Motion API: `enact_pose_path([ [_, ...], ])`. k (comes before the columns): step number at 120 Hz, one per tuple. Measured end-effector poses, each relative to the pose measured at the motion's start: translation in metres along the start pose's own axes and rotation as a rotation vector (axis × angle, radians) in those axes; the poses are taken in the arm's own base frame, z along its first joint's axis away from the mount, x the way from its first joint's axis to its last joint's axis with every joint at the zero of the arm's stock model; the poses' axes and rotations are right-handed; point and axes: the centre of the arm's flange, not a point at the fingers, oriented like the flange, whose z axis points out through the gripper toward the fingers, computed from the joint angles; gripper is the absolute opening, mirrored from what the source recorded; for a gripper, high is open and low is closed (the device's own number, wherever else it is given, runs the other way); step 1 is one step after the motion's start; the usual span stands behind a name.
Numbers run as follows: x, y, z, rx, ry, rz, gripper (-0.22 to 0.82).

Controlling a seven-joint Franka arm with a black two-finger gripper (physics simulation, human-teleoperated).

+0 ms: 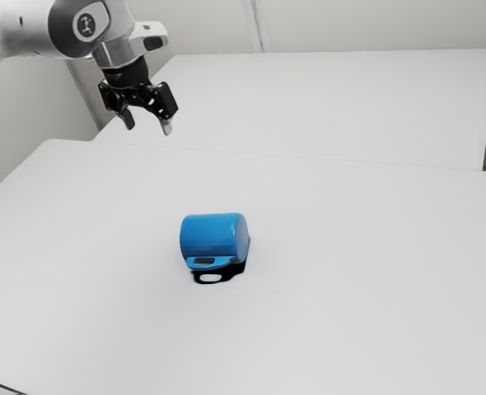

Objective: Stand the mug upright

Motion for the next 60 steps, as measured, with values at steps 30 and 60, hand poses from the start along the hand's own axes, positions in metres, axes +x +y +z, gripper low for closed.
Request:
enact_pose_path([
  [30, -0.003, -0.009, 0.018, -0.004, -0.04, -0.033, 0.6],
  [60, -0.024, -0.022, 0.06, -0.179, -0.119, -0.113, 0.6],
])
